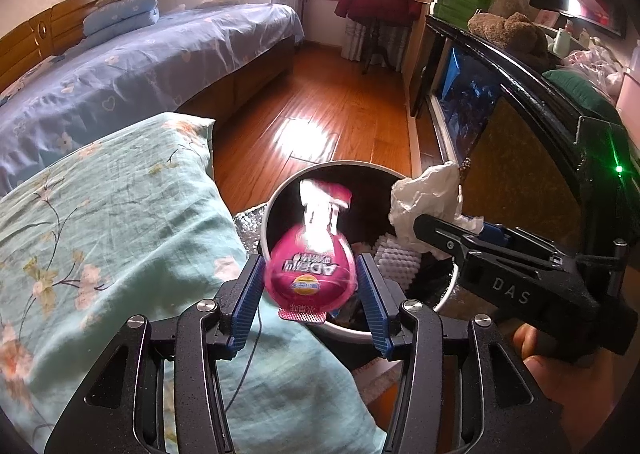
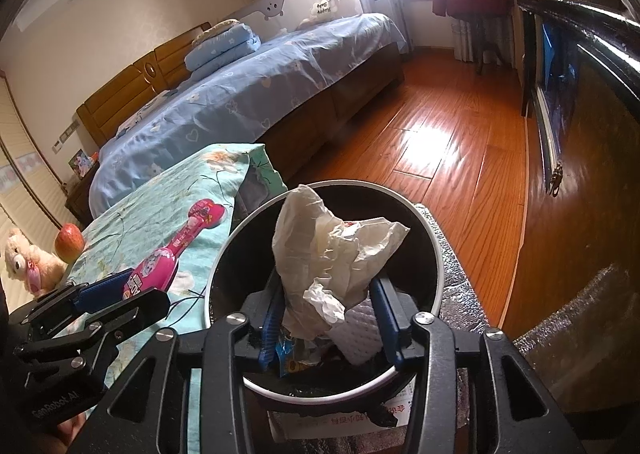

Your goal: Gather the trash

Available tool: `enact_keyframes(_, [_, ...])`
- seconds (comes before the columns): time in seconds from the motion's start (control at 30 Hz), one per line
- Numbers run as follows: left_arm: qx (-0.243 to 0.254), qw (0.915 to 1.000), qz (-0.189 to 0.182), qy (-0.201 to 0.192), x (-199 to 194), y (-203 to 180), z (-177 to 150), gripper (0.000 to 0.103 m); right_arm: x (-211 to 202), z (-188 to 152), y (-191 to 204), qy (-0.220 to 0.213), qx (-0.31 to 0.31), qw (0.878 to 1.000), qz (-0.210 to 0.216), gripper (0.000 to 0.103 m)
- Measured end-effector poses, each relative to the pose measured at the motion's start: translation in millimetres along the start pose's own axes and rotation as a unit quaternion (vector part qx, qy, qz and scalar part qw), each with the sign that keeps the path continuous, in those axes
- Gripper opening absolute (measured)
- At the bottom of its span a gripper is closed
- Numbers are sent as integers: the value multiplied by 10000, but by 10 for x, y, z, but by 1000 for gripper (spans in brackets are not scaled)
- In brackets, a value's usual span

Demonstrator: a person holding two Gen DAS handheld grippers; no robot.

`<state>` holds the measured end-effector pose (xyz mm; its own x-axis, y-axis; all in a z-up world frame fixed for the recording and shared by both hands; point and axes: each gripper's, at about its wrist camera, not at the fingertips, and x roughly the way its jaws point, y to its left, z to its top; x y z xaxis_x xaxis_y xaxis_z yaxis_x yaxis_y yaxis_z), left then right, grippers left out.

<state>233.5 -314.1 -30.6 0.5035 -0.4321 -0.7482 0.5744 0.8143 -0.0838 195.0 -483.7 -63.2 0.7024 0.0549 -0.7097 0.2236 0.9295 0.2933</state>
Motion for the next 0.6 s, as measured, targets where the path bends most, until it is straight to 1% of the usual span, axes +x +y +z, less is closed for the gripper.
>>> enact_keyframes(0.07, [-30, 10000, 12, 2, -9, 19, -7, 51, -3, 4, 3, -7, 20, 10000, -24, 54])
enact_keyframes(0.1, [-49, 10000, 18, -10, -19, 28, -12, 53, -16, 0, 2, -21, 30, 10000, -38, 60])
enact_keyframes(0.13, [-68, 10000, 22, -28, -35, 41, -19, 54, -13, 1, 3, -26, 40, 10000, -36, 63])
enact_keyframes(0.2, [-108, 9999, 24, -55, -74, 71, -41, 54, -27, -8, -2, -31, 76, 10000, -22, 65])
enact_keyframes(0.3, [-240, 9997, 42, -91, -144, 150, -99, 59, -54, -16, 13, -50, 107, 9999, -15, 67])
enact_keyframes(0.33, [-295, 9995, 36, -96, -171, 185, -128, 59, -70, -22, 22, -65, 124, 9999, -3, 70])
enact_keyframes(0.47, [-548, 9984, 19, -164, -319, 337, -262, 59, -132, -47, 72, -124, 146, 9998, 39, 72])
enact_keyframes(0.53, [-674, 9974, 0, -248, -417, 411, -323, 60, -169, -75, 131, -161, 137, 9997, 74, 77])
enact_keyframes(0.6, [-788, 9962, 43, -359, -543, 499, -388, 63, -216, -115, 225, -211, 96, 9997, 110, 79])
